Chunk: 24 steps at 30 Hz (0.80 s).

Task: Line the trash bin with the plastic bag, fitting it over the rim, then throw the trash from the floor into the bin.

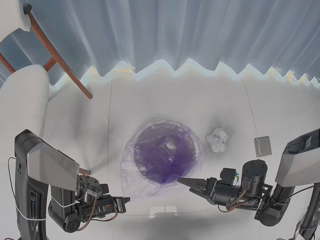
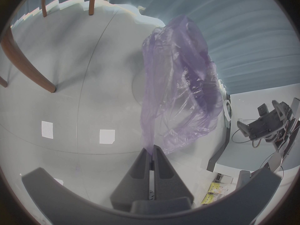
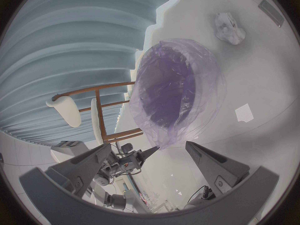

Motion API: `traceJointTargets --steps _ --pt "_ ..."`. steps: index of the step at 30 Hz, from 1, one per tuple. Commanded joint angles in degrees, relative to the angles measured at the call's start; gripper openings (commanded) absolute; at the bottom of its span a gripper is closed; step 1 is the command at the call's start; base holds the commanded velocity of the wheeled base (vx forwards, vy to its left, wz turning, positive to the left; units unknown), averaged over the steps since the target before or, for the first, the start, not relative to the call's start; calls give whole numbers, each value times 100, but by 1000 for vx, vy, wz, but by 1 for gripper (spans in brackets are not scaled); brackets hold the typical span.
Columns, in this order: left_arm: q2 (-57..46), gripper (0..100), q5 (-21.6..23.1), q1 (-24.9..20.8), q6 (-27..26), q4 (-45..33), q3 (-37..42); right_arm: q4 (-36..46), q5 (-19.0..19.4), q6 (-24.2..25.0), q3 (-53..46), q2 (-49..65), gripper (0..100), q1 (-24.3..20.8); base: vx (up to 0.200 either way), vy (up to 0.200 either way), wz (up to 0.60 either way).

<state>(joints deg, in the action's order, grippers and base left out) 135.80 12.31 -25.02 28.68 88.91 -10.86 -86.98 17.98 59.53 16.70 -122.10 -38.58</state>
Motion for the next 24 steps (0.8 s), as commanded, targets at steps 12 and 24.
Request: traceJointTargets --steps 12,24 --pt "-669 0 26 -249 181 -5 102 1034 -1042 15 1415 -947 100 -132 0 0 0" --pt "-739 0 26 -285 173 -5 155 1359 -1104 33 1608 -938 0 -114 0 0 0"
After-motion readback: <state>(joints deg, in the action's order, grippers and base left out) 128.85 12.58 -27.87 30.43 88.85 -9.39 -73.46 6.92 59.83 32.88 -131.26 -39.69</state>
